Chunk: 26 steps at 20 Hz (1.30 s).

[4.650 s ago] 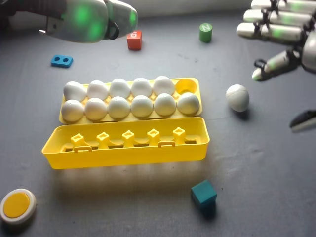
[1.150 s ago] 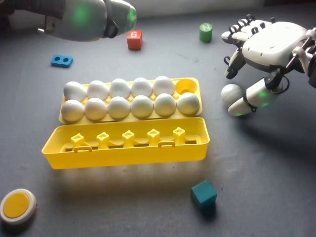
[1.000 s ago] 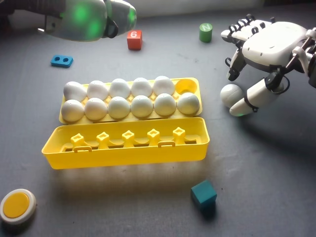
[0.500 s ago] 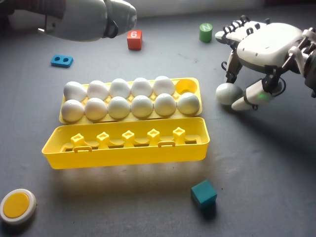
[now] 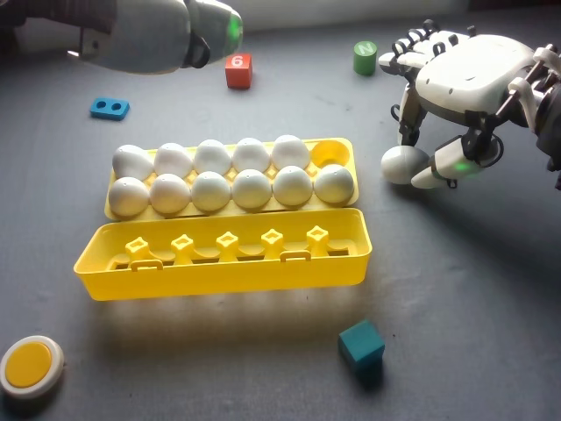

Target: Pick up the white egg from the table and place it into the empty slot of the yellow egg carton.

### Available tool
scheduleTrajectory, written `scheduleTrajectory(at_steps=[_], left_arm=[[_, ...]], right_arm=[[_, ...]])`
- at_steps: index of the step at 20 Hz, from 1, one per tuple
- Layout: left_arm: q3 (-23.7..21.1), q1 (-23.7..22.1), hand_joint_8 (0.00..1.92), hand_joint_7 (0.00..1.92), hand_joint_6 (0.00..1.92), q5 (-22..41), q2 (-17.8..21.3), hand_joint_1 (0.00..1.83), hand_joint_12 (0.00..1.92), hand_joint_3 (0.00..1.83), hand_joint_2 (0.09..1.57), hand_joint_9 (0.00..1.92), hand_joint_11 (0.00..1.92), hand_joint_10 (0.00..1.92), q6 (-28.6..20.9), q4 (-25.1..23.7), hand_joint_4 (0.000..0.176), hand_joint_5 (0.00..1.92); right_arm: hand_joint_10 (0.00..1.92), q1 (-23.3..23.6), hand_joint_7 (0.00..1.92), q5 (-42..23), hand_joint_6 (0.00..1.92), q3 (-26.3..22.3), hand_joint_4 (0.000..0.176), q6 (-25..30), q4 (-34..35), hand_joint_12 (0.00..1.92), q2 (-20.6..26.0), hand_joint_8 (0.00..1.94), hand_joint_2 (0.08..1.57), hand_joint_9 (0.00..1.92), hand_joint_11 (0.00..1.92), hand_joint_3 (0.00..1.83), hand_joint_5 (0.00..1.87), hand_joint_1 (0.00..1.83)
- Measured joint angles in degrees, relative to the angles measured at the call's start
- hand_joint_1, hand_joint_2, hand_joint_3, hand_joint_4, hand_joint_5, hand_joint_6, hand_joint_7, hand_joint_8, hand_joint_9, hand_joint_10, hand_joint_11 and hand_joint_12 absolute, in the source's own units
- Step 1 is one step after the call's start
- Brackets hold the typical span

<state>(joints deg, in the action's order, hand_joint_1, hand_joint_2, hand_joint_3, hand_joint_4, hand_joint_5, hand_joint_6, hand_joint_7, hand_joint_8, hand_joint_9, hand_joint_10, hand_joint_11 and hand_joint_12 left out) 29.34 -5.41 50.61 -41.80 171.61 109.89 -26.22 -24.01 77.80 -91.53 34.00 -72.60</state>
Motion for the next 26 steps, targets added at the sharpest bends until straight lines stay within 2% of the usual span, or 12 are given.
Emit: scheduleTrajectory(at_steps=[1,2,9,11,13,16,17,18,25,26], left_arm=[[0.0,0.0,0.0,0.21,0.0,0.0,0.0,0.0,0.35,0.0,1.17,0.19,0.0,0.0,0.0,0.0,0.0,0.19],[0.0,0.0,0.0,0.23,0.0,0.0,0.0,0.0,0.37,0.0,1.16,0.2,0.0,0.0,0.0,0.0,0.0,0.19],[0.0,0.0,0.0,0.25,0.01,0.0,0.0,0.0,0.41,0.0,1.17,0.22,0.0,0.0,0.0,0.0,0.0,0.23],[0.0,0.0,0.0,0.24,0.0,0.1,0.0,0.0,0.37,0.0,1.16,0.2,0.0,0.0,0.0,0.0,0.0,0.22],[0.0,0.0,0.01,0.27,0.0,0.1,0.0,0.0,0.42,0.0,1.17,0.23,0.0,0.01,0.0,0.0,0.0,0.24],[0.0,0.0,0.0,0.25,0.0,0.0,0.0,0.0,0.4,0.0,1.17,0.21,0.0,0.0,0.0,0.0,0.0,0.22],[0.0,0.0,0.01,0.26,0.0,0.0,0.0,0.0,0.44,0.0,1.17,0.23,0.0,0.01,0.0,0.0,0.0,0.24],[0.0,0.0,0.0,0.24,0.0,0.1,0.0,0.0,0.39,0.0,1.17,0.21,0.0,0.0,0.0,0.0,0.0,0.22],[0.0,0.0,0.0,0.24,0.0,0.1,0.0,0.0,0.38,0.0,1.17,0.2,0.0,0.0,0.0,0.1,0.0,0.22],[0.0,0.0,0.0,0.24,0.0,0.1,0.0,0.0,0.39,0.0,1.17,0.2,0.0,0.0,0.0,0.0,0.0,0.22]], right_arm=[[0.0,0.0,0.11,0.0,0.34,0.0,0.176,0.0,-0.1,0.0,0.0,0.0,0.97,0.0,0.0,0.0,1.35,1.11],[0.0,0.0,0.15,0.0,0.43,0.0,0.176,0.0,-0.1,0.0,0.0,0.0,0.99,0.0,0.0,0.0,1.3,1.1],[0.0,3.6,0.13,0.5,0.5,0.0,0.176,0.7,-0.5,0.0,0.2,0.0,0.99,0.0,0.0,0.0,1.27,1.09],[0.0,3.9,0.14,0.3,0.5,0.0,0.176,0.9,-0.6,0.0,0.3,0.0,0.99,0.0,0.0,0.0,1.27,1.1],[0.0,3.9,0.13,0.7,0.5,-0.1,0.176,0.9,-0.5,0.0,0.3,0.0,0.99,0.0,0.0,0.0,1.27,1.1],[0.0,5.0,0.14,1.0,0.4,-0.1,0.176,0.9,-2.5,0.0,0.2,0.0,0.98,0.0,0.0,0.0,1.32,1.11],[0.0,5.3,0.15,0.7,0.39,-0.1,0.176,0.9,-4.1,0.0,-0.2,0.0,0.98,0.0,0.0,0.0,1.33,1.11],[0.0,5.3,0.14,0.6,0.39,0.0,0.176,0.9,-5.1,0.0,-0.5,0.0,0.98,0.0,0.0,0.0,1.33,1.1],[0.0,6.4,0.15,1.6,0.39,2.9,0.176,0.6,-5.4,0.0,-5.4,0.0,0.98,0.0,0.0,0.0,1.32,1.1],[0.0,6.7,0.14,1.6,0.45,3.2,0.176,0.3,-5.3,0.0,-5.8,0.0,0.99,0.0,0.0,0.0,1.29,1.1]])
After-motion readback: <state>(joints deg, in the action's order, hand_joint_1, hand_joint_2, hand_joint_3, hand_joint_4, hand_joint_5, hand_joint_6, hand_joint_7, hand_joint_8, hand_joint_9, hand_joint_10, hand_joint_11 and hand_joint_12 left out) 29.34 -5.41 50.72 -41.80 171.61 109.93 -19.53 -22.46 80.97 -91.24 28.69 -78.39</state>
